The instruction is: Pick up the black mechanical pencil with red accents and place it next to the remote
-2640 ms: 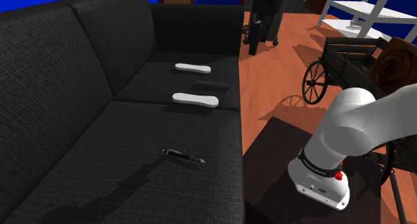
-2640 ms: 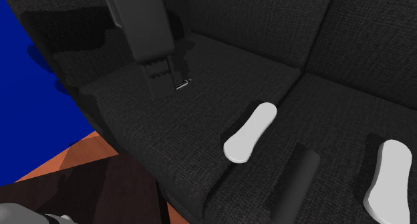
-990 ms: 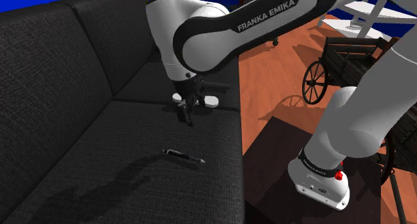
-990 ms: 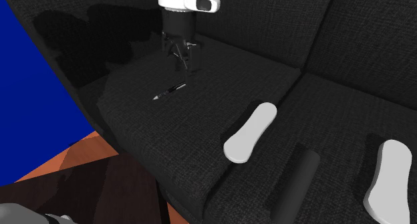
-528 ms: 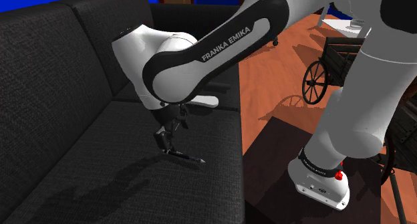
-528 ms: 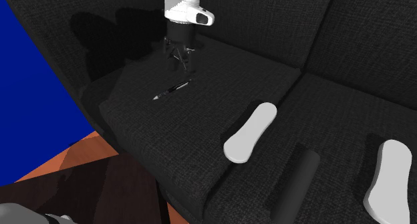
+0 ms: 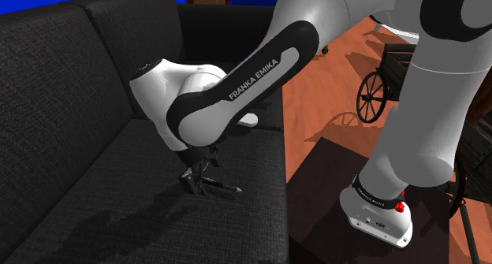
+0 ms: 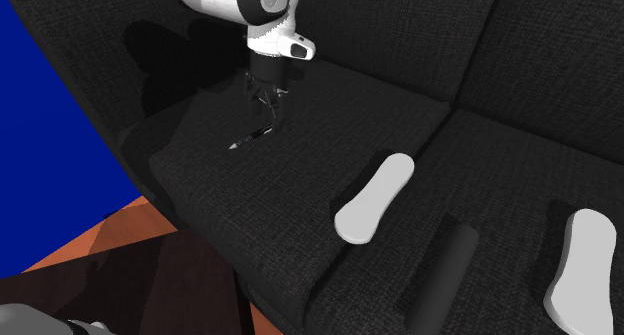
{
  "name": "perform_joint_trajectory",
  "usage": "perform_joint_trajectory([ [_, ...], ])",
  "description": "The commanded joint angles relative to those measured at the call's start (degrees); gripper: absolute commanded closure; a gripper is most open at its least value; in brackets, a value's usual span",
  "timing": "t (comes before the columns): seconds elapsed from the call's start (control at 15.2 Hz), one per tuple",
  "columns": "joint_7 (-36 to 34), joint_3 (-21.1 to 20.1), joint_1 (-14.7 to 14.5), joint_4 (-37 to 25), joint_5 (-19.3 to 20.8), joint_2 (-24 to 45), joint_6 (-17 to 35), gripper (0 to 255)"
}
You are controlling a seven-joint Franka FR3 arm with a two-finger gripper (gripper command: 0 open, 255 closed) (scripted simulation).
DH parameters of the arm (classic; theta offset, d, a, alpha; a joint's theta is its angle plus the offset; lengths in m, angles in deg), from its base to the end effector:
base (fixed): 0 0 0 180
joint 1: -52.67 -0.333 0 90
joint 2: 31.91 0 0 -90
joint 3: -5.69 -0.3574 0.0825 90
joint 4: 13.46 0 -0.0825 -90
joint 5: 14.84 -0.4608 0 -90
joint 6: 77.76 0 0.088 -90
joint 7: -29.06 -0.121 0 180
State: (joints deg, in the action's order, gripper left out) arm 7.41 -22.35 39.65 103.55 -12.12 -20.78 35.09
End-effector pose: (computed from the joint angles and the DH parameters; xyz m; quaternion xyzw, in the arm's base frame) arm 0.4699 0.3994 0.3217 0.9758 0.1805 -0.1165 0.0417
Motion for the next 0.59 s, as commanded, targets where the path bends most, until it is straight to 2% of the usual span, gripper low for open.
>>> perform_joint_trajectory([
  [0.0, -0.14, 0.04, -0.04, 1.33, 0.19, 0.3, 1.62, 0],
  [0.53, -0.2, 0.06, -0.05, 1.64, 0.26, 0.43, 2.04, 0],
])
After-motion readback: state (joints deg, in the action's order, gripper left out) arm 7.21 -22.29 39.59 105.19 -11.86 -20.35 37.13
